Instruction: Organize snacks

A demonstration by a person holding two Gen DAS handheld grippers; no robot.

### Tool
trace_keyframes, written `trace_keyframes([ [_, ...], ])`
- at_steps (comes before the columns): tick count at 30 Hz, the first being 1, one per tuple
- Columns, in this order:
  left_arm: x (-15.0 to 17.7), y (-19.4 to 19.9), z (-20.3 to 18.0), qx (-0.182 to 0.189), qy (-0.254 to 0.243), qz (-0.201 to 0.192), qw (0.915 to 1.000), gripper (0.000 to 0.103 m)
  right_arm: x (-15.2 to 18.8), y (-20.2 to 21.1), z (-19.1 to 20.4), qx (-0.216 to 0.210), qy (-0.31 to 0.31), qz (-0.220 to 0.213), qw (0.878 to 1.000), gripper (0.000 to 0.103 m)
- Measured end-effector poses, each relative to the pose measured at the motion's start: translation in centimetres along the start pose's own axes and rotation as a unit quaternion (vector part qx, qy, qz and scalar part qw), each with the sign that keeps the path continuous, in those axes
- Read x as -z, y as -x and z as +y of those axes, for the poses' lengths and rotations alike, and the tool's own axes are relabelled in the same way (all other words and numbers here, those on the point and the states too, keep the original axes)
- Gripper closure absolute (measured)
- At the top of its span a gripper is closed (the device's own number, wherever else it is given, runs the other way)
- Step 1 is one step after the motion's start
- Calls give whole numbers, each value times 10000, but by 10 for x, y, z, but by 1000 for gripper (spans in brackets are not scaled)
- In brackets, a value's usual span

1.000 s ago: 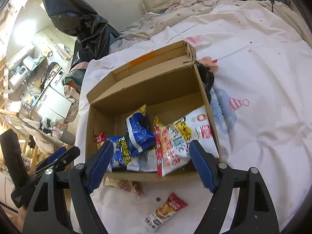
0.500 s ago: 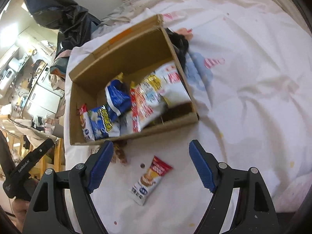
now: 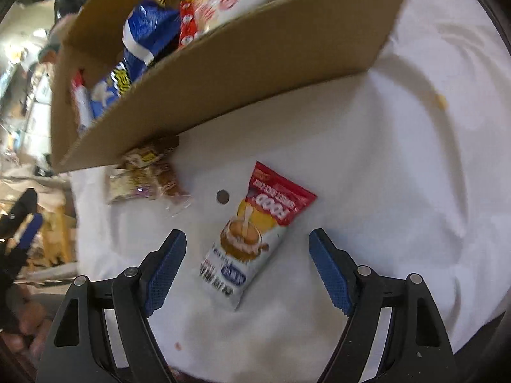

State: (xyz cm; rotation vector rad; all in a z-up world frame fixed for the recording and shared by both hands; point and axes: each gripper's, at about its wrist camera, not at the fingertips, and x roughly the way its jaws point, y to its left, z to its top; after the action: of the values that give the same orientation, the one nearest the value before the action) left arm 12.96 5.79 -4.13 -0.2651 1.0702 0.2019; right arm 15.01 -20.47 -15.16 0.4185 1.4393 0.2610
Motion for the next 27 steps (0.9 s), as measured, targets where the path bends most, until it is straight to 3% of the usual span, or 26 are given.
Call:
trace_keyframes([
  [1,0,-2,1,-5,33,42,10000,21,0,-2,3,95,69,-15,9999,22],
  [2,1,-6,3,-16,85,102,9999,21,1,-4,8,280,210,-49,9994,28],
  [3,2,-9,4,-47,119,145,9998,21,2,-4,10,425,301,-75,9986,42],
  [4,4,-12,4,-69,124,178,9997,21,3,-5,13,613,443,-119,9971,49],
  [5,7,-17,3,-89,106,250,9996,21,4,-4,15,696,537,-145,9960,64],
  [6,8,-22,1,-92,100,310,9994,21,4,-2,14,726,583,-149,9955,70],
  [13,16,-46,-20,-116,165,192,9996,21,9,21,10,286,612,-412,9969,71],
  [18,22,-74,-19,-204,946,322,9948,23,9,35,7,74,578,-631,9963,71],
  [21,28,-94,-20,-294,1201,562,9907,31,9,40,5,3,490,-692,9964,71],
  [25,30,-101,-20,-350,1215,558,9904,31,3,44,1,-50,418,-721,9965,71],
  [27,32,-102,-25,-425,974,578,9927,39,2,44,-2,-112,334,-712,9968,71],
])
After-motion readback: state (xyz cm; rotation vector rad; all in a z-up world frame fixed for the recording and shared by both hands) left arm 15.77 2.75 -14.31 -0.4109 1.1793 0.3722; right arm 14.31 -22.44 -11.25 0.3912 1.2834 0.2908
